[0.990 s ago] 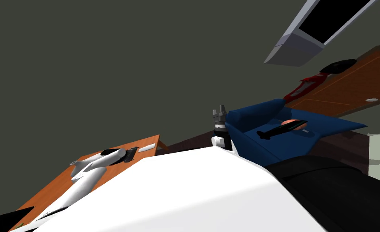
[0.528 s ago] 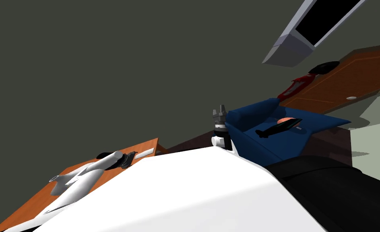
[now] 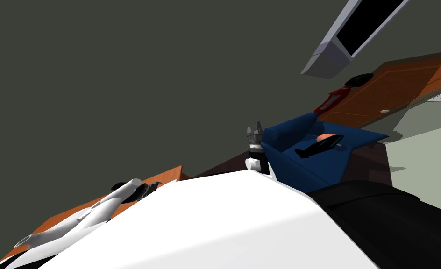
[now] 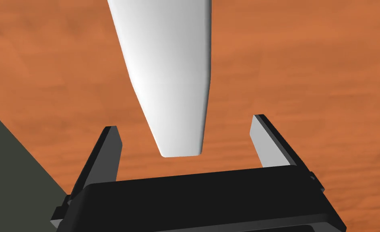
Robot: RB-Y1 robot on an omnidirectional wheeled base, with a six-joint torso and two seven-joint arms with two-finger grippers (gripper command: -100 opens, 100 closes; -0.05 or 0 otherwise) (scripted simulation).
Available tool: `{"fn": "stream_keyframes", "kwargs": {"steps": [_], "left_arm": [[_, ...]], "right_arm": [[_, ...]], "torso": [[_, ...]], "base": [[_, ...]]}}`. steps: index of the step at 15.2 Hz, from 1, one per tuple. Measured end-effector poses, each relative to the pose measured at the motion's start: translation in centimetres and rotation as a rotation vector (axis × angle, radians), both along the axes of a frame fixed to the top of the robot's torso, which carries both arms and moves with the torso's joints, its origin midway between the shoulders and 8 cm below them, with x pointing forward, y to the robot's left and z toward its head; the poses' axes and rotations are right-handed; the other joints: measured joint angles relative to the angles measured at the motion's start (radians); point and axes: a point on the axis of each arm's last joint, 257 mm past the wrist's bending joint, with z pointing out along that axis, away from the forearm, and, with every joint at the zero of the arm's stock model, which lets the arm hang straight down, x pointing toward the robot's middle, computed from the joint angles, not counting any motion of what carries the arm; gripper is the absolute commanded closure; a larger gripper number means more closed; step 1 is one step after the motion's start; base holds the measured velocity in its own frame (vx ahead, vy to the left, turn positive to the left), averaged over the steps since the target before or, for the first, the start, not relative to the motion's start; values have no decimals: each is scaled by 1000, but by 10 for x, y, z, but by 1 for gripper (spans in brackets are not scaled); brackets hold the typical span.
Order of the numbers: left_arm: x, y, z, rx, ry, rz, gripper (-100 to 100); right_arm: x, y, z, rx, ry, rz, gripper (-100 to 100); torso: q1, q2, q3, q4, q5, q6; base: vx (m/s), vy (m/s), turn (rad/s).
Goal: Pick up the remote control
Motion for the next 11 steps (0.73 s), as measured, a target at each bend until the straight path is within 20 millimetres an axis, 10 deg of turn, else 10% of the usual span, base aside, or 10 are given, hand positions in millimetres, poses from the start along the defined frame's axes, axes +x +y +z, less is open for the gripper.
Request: {"fn": "stream_keyframes", "kwargs": {"steps": [7,8,11], "left_arm": [[-11,-31,-27,-50,20,31,-100],[-11,-31,-28,-48,18,30,100],[-12,-31,-28,-49,21,32,100]], "right_arm": [[0,0,0,0,0,0,0],[0,0,0,0,0,0,0],[0,0,0,0,0,0,0]], "torso": [[-1,10,5,2,0,-1],[-2,10,6,2,-1,-1],[-3,8,5,2,0,0]], "base": [[9,47,-27],[-7,13,-3],[-2,2,4]]}}
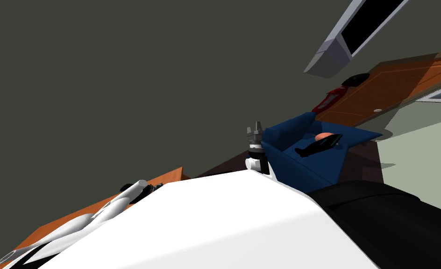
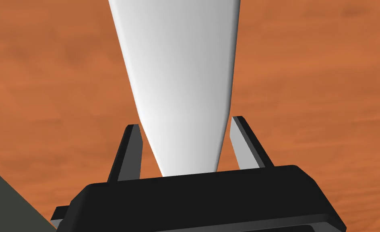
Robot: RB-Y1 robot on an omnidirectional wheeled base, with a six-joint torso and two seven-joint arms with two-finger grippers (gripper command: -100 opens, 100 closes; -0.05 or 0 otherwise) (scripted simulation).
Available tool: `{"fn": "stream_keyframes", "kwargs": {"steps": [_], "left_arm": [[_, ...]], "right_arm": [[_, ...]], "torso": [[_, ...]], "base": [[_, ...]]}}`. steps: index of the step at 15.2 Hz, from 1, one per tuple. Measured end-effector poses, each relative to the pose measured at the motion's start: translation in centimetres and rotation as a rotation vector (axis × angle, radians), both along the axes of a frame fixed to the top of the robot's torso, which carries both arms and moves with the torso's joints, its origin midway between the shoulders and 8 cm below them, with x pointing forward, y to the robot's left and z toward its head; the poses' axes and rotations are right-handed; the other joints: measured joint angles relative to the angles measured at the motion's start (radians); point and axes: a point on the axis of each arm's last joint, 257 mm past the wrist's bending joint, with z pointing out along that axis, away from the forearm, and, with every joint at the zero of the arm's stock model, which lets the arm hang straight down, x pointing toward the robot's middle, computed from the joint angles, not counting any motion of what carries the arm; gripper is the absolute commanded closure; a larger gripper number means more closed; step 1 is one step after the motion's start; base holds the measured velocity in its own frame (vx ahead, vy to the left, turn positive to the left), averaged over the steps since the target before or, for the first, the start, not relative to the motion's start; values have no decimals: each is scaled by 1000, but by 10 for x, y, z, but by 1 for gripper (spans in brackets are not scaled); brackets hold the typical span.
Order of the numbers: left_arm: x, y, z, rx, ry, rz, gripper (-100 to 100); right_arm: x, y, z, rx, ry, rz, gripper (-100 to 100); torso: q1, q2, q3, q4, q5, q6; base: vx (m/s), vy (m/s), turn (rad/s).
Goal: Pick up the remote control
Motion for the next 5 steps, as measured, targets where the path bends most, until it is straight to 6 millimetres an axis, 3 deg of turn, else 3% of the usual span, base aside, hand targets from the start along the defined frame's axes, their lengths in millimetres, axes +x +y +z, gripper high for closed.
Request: {"fn": "stream_keyframes", "kwargs": {"steps": [2,5], "left_arm": [[0,0,0,0,0,0,100],[-2,12,12,1,3,-1,100]], "right_arm": [[0,0,0,0,0,0,0],[0,0,0,0,0,0,0]], "torso": [[0,-1,0,0,0,0],[-5,-2,-1,0,-2,0]], "base": [[6,-17,2],[17,-53,13]]}}
